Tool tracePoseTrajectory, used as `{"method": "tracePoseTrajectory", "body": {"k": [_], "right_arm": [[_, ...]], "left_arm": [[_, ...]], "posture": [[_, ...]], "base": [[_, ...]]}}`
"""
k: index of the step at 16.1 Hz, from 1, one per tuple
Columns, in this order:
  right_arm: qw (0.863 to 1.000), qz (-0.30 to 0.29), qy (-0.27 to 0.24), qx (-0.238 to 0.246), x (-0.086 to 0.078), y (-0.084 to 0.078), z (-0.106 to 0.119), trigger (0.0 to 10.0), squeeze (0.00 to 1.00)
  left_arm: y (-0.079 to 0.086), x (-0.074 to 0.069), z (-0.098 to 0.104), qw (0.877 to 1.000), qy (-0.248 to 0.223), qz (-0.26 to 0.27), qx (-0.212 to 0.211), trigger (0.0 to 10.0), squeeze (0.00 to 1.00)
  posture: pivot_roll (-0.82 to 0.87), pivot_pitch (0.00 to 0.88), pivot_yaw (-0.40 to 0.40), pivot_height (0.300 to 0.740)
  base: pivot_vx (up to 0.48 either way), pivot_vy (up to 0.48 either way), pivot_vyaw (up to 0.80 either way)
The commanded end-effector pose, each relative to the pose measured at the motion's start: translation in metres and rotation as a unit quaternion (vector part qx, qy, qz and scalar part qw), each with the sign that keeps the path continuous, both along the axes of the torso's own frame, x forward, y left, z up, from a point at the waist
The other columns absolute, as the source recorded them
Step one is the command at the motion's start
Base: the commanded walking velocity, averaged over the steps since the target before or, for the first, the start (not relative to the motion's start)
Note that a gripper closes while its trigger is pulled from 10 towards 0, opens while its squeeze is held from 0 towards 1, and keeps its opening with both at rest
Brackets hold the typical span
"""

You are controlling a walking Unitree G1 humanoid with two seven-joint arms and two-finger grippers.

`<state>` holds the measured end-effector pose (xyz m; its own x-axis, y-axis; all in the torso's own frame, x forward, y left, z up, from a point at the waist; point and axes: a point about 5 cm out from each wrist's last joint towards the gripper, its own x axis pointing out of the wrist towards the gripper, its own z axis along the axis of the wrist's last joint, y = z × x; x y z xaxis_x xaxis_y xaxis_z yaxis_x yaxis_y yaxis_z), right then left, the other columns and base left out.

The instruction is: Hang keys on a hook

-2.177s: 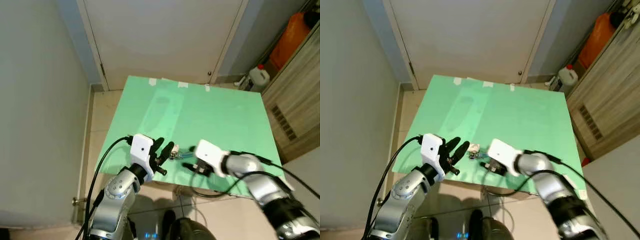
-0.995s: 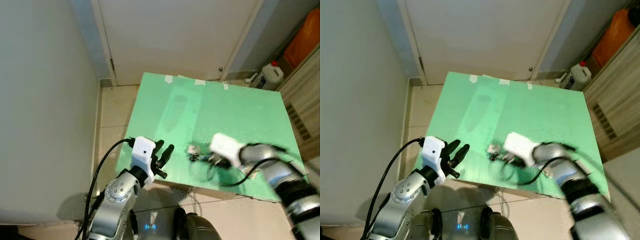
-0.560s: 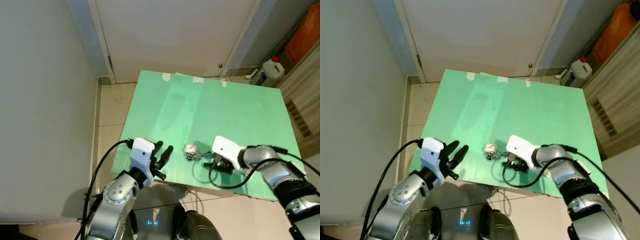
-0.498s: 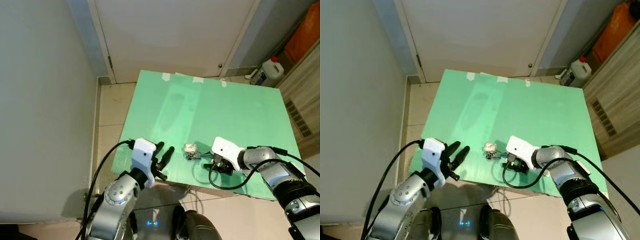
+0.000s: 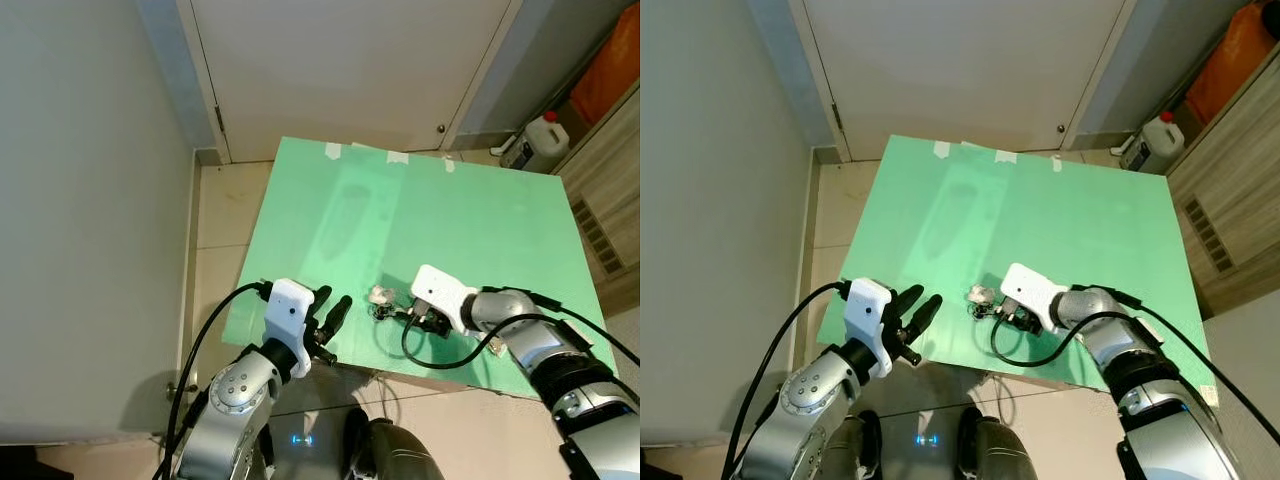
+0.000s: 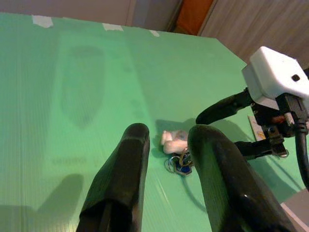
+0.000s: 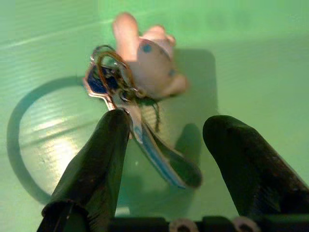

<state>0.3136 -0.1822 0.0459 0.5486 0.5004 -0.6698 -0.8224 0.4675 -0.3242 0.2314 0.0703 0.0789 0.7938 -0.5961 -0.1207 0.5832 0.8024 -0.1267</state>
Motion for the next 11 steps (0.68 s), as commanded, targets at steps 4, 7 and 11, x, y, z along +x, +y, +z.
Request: {"method": "tracePoseTrajectory", "body": {"k": [4,7,11], "right_arm": [[0.998,0.023,0.025,-0.044,-0.007,-0.002,-0.012,10.0,0.0],[0.998,0.009,0.023,-0.049,-0.006,0.002,-0.015,0.0,0.0],[0.999,0.006,0.013,-0.047,-0.004,0.006,-0.015,0.0,0.0]], "left_arm": [[-0.002,-0.006,-0.001,1.0,0.007,-0.002,0.001,10.0,0.0],[-0.001,-0.008,0.0,1.0,0.008,0.001,0.0,10.0,0.0],[-0.002,-0.008,0.002,1.0,0.007,0.003,0.0,10.0,0.0]], "posture": [[0.09,0.251,-0.061,0.74],[0.09,0.259,-0.064,0.74],[0.09,0.26,-0.064,0.74]], "base": [[0.0,0.0,0.0],[0.0,0.0,0.0],[0.0,0.0,0.0]]}}
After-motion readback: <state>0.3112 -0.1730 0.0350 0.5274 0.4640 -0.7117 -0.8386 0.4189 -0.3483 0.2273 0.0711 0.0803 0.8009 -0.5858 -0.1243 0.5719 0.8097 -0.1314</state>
